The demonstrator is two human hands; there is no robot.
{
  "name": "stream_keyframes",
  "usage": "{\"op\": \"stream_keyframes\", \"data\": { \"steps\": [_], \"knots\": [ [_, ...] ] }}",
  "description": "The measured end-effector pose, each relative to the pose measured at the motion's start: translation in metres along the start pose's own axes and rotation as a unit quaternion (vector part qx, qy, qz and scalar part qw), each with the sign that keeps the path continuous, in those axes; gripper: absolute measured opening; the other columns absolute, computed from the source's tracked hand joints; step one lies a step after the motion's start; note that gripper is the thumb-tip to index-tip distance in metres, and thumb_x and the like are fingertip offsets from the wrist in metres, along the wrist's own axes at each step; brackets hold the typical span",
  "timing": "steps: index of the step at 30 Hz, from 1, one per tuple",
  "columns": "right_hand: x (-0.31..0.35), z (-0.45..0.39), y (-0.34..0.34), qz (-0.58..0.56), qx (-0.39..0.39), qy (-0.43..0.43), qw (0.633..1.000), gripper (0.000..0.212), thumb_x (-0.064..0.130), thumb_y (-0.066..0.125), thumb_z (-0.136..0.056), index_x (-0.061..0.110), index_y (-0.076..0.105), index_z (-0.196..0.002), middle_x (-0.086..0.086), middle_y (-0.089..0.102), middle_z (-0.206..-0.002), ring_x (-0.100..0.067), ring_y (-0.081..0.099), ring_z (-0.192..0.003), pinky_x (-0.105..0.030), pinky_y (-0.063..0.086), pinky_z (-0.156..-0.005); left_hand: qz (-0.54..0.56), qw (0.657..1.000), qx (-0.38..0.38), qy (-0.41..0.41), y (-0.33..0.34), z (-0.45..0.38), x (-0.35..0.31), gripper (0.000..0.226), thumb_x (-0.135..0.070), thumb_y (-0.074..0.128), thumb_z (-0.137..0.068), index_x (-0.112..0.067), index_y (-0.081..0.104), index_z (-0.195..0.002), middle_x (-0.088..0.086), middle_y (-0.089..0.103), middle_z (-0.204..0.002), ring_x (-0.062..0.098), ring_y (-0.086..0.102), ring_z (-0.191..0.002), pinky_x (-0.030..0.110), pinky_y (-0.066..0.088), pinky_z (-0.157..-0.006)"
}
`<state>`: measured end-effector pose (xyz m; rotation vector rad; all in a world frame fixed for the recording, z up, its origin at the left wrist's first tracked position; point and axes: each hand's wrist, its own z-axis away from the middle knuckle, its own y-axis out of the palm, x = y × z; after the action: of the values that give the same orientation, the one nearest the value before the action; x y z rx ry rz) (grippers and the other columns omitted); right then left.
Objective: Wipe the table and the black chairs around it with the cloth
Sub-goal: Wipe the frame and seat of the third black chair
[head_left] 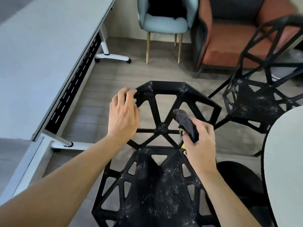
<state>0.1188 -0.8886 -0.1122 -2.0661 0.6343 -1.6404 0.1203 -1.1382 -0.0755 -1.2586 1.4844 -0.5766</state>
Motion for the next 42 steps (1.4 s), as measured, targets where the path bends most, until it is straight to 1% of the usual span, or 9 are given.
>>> {"op": "stream_keyframes", "data": {
  "steps": [4, 7, 10, 16, 20, 27, 31, 37, 42],
  "knots": [
    [0.019, -0.046, -0.008, -0.032, -0.071, -0.019, 0.997, 0.045, 0.023, 0.071, -0.092, 0.03, 0.058, -0.135, 0.007, 0.048, -0.122, -0.013, 0.055, -0.113, -0.032, 0.048, -0.101, -0.02, 0.998, 0.05, -0.043, 0.007, -0.034, -0.001, 0.032, -0.02, 0.037, -0.104, -0.016, 0.049, -0.133, 0.009, 0.046, -0.142, 0.035, 0.043, -0.127, 0.048, 0.034, -0.106],
    [0.029, -0.075, -0.014, -0.042, -0.15, -0.018, 0.988, 0.041, 0.031, 0.065, -0.097, 0.024, 0.057, -0.136, -0.002, 0.048, -0.128, -0.018, 0.051, -0.119, -0.034, 0.046, -0.104, 0.027, 0.99, 0.082, -0.115, 0.016, -0.048, 0.011, 0.03, -0.025, 0.032, -0.106, -0.026, 0.054, -0.127, 0.007, 0.059, -0.117, 0.035, 0.051, -0.109, 0.048, 0.036, -0.095],
    [0.028, -0.103, -0.014, -0.03, -0.223, -0.025, 0.974, 0.041, 0.029, 0.055, -0.097, 0.019, 0.055, -0.137, -0.008, 0.044, -0.131, -0.024, 0.049, -0.12, -0.035, 0.043, -0.106, 0.065, 0.99, 0.077, -0.101, 0.021, -0.05, 0.023, 0.032, -0.029, 0.031, -0.106, -0.036, 0.056, -0.125, -0.003, 0.064, -0.1, 0.026, 0.056, -0.096, 0.045, 0.04, -0.088],
    [0.01, -0.13, 0.032, 0.262, -0.203, -0.05, 0.942, 0.045, 0.027, 0.049, -0.097, 0.02, 0.051, -0.141, -0.022, 0.049, -0.131, -0.039, 0.047, -0.109, -0.05, 0.04, -0.096, 0.101, 0.987, 0.064, -0.106, 0.019, -0.038, 0.044, 0.029, -0.031, 0.032, -0.108, -0.021, 0.046, -0.085, -0.004, 0.057, -0.08, 0.022, 0.053, -0.073, 0.039, 0.041, -0.059],
    [0.022, -0.128, 0.065, 0.258, -0.264, -0.001, 0.929, 0.042, 0.02, 0.049, -0.097, 0.016, 0.053, -0.139, -0.022, 0.05, -0.132, -0.037, 0.049, -0.109, -0.046, 0.041, -0.097, 0.165, 0.979, 0.054, -0.11, 0.025, -0.037, 0.049, 0.033, -0.027, 0.036, -0.108, -0.026, 0.041, -0.075, -0.008, 0.047, -0.067, 0.024, 0.045, -0.066, 0.033, 0.03, -0.058],
    [0.11, -0.084, 0.18, 0.141, -0.108, -0.163, 0.97, 0.046, 0.026, 0.049, -0.098, 0.017, 0.056, -0.143, -0.022, 0.047, -0.134, -0.033, 0.05, -0.101, -0.044, 0.048, -0.091, 0.21, 0.972, 0.061, -0.081, 0.021, -0.041, 0.057, 0.026, -0.015, 0.039, -0.105, -0.016, 0.049, -0.081, -0.007, 0.057, -0.073, 0.022, 0.051, -0.075, 0.042, 0.04, -0.072],
    [0.083, -0.096, 0.151, 0.246, -0.097, -0.273, 0.925, 0.045, 0.013, 0.056, -0.097, 0.018, 0.058, -0.142, -0.023, 0.055, -0.128, -0.033, 0.053, -0.092, -0.046, 0.049, -0.084, 0.207, 0.973, 0.078, -0.073, 0.018, -0.038, 0.061, 0.028, -0.023, 0.033, -0.108, -0.017, 0.045, -0.083, -0.008, 0.052, -0.075, 0.021, 0.044, -0.08, 0.035, 0.036, -0.07],
    [0.025, -0.154, 0.054, 0.318, -0.242, -0.021, 0.917, 0.043, 0.019, 0.045, -0.097, 0.018, 0.053, -0.139, -0.022, 0.048, -0.13, -0.037, 0.051, -0.107, -0.043, 0.043, -0.097, 0.207, 0.973, 0.07, -0.07, 0.021, -0.035, 0.058, 0.033, -0.031, 0.029, -0.109, -0.02, 0.038, -0.079, -0.006, 0.045, -0.07, 0.029, 0.042, -0.076, 0.037, 0.033, -0.064],
    [0.072, -0.143, 0.113, 0.25, -0.246, -0.034, 0.936, 0.042, 0.021, 0.052, -0.095, 0.015, 0.056, -0.136, -0.019, 0.051, -0.131, -0.029, 0.05, -0.114, -0.037, 0.041, -0.099, 0.204, 0.973, 0.06, -0.085, 0.019, -0.034, 0.052, 0.03, -0.026, 0.03, -0.109, -0.017, 0.04, -0.081, -0.003, 0.05, -0.074, 0.02, 0.042, -0.083, 0.037, 0.036, -0.071]
  ]
}}
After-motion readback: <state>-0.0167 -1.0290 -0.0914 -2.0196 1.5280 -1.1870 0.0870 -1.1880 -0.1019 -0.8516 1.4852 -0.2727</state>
